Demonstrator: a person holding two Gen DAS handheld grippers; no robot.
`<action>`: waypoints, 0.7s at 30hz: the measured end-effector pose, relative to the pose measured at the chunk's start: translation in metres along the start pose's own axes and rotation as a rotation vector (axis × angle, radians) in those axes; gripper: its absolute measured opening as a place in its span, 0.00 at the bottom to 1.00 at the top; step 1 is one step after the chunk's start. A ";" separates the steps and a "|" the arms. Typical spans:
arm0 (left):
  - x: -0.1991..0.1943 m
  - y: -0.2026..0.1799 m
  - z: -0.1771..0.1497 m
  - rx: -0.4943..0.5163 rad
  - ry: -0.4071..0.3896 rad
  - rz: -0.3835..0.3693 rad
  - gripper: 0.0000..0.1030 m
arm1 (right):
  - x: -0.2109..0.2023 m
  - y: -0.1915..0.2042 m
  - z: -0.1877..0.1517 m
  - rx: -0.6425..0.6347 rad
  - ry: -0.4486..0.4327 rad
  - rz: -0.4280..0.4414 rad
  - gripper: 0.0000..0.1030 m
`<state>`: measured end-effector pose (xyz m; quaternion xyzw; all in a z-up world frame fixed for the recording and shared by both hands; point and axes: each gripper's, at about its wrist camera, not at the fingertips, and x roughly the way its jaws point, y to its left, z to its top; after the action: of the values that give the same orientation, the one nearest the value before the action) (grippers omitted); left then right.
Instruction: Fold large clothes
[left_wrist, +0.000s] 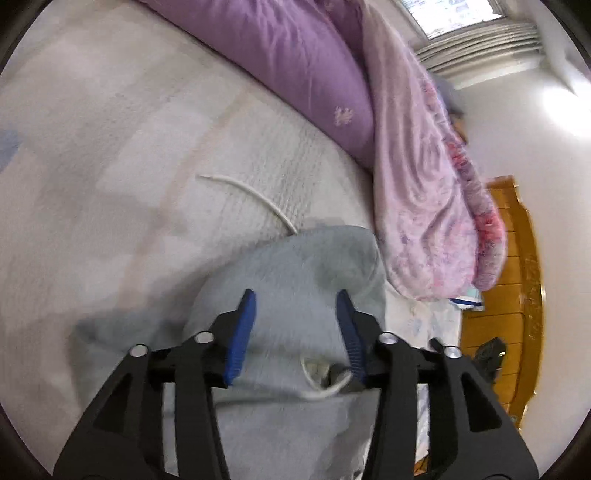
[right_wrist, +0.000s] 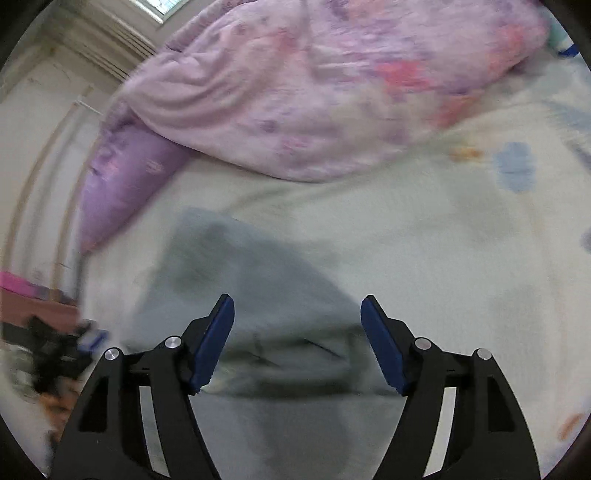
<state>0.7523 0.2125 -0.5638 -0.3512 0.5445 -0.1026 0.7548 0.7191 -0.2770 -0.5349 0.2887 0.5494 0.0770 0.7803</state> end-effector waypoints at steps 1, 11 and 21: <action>0.013 -0.007 0.008 0.004 0.016 0.032 0.51 | 0.017 0.007 0.011 0.027 0.033 0.036 0.66; 0.114 -0.061 0.024 0.309 0.055 0.337 0.61 | 0.120 0.075 0.052 -0.314 0.180 -0.144 0.67; 0.106 -0.069 0.012 0.434 -0.030 0.355 0.06 | 0.108 0.104 0.022 -0.560 0.022 -0.136 0.04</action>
<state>0.8194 0.1102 -0.5969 -0.0819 0.5517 -0.0778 0.8264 0.8008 -0.1522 -0.5621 0.0236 0.5333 0.1762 0.8270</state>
